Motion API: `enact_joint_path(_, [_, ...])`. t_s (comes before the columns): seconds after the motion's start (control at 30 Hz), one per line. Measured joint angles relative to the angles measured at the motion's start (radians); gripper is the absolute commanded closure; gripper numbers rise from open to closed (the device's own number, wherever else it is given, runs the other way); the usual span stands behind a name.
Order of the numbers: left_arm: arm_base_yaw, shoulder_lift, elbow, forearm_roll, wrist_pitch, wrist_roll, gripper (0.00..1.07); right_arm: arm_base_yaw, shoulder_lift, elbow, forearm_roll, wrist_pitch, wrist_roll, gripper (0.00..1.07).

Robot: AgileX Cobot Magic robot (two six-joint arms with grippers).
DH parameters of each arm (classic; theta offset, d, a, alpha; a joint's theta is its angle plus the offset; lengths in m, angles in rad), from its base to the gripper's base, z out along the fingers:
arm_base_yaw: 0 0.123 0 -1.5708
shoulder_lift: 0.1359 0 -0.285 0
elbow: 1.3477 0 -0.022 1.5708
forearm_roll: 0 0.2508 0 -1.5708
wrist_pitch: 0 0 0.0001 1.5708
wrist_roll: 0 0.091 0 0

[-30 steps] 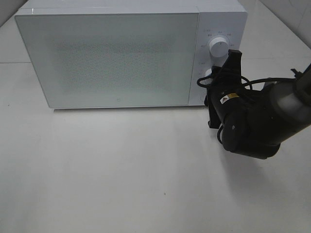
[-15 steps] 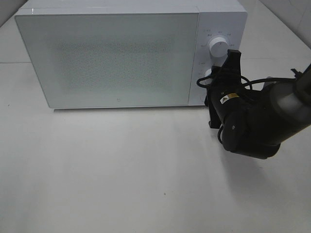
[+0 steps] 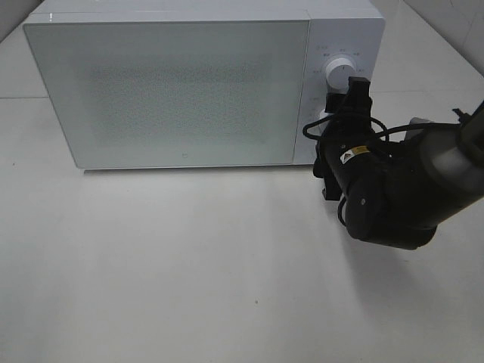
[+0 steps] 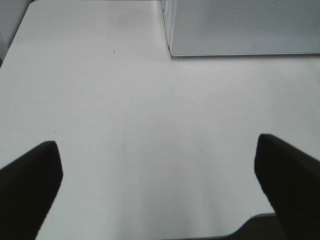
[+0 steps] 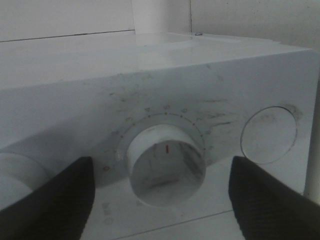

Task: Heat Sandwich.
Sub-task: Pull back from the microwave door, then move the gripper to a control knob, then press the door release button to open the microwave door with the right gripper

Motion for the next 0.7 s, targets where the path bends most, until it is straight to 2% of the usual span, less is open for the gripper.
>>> enact_joint_path(0.27, [0.000,0.000,0.000,0.000,0.000,0.000,0.06,-0.001,-0.002,0.017,-0.021,-0.026,0.000,0.32])
enact_joint_path(0.43, [0.000,0.000,0.000,0.000,0.000,0.000,0.06,-0.001,-0.045,0.063,-0.088,-0.026,-0.007,0.32])
enact_joint_path(0.7, [0.000,0.000,0.000,0.000,0.000,0.000,0.06,-0.001,-0.109,0.126,-0.126,0.001,-0.101,0.32])
